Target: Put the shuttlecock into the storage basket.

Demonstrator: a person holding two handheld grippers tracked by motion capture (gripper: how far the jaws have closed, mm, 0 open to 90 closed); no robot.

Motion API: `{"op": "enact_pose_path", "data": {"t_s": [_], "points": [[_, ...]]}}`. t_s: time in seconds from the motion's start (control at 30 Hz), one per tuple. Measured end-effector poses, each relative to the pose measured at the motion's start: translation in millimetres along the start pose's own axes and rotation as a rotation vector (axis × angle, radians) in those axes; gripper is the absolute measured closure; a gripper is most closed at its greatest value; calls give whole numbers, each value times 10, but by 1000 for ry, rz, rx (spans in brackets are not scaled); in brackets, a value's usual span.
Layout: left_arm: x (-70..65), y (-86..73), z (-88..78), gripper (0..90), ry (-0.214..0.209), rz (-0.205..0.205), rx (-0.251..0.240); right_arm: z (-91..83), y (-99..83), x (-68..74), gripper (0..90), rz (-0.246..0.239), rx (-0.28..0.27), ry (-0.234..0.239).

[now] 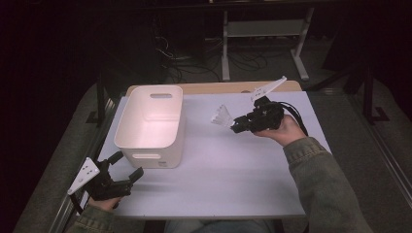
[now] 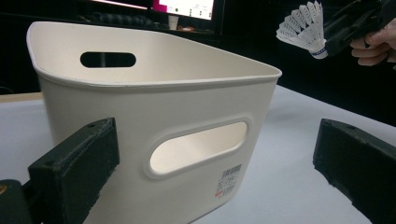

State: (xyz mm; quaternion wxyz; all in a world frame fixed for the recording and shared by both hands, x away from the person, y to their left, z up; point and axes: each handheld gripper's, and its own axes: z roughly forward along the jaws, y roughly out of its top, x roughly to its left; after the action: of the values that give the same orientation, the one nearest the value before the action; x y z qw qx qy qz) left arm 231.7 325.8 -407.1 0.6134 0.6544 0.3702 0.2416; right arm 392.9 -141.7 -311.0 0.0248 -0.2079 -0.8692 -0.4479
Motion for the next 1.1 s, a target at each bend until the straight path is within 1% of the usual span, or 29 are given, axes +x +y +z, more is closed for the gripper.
{"op": "enact_pose_path", "data": {"t_s": [0.07, 0.2, 0.27, 0.3, 0.33, 0.37, 0.47, 0.5, 0.53, 0.6, 0.63, 0.73, 0.77, 0.87, 0.93, 0.97, 1.0, 1.07, 1.1], "points": [[-2, 0, 0, 0, -1, 0, -3, 18, 36, 11, 636, 4, -1, 9], [-2, 1, -4, 0, -2, 0, -6, 50, 110, 31, 636, -3, -1, 14], [-3, 0, -5, 0, -1, -4, -6, 68, 150, 43, 636, -17, 4, 16], [-4, 0, -5, 0, -1, -3, -6, 80, 168, 39, 637, -36, 9, 9], [-2, 1, -4, 0, -3, 0, -6, 94, 194, 54, 636, -32, 5, 16], [-5, 0, -5, 0, -2, -1, -5, 102, 206, 52, 636, -42, 4, 12], [-4, 0, -4, 0, -2, -2, -5, 148, 256, 72, 636, -49, 0, 19], [-4, 0, -4, 0, -1, -4, -6, 158, 268, 82, 636, -43, 3, 21], [-4, 0, -4, 0, -1, -3, -5, 177, 286, 81, 636, -56, 9, 18], [-5, -1, -5, 0, 0, -4, -4, 212, 313, 92, 637, -56, 16, 21], [-4, 0, -5, 0, 0, -3, -6, 226, 322, 87, 636, -69, 16, 20], [-3, 0, -5, 0, -1, -3, -6, 266, 362, 104, 637, -66, 25, 26], [-3, 0, -5, 0, -1, -3, -6, 277, 375, 103, 636, -73, 28, 30], [-5, -1, -4, 0, -1, -3, -6, 309, 415, 118, 636, -75, 35, 33], [-4, -3, 1, 0, -3, -5, -12, 317, 443, 121, 637, -85, 39, 32], [-4, -3, 1, 0, -3, -5, -13, 317, 455, 132, 637, -74, 46, 35], [-4, -3, 1, 0, -3, -4, -12, 324, 469, 129, 637, -86, 41, 34], [-4, -3, 1, 0, -3, -4, -13, 332, 495, 144, 637, -78, 54, 34], [-2, -2, 1, 0, -4, -2, -13, 338, 509, 144, 636, -86, 58, 34]]}}
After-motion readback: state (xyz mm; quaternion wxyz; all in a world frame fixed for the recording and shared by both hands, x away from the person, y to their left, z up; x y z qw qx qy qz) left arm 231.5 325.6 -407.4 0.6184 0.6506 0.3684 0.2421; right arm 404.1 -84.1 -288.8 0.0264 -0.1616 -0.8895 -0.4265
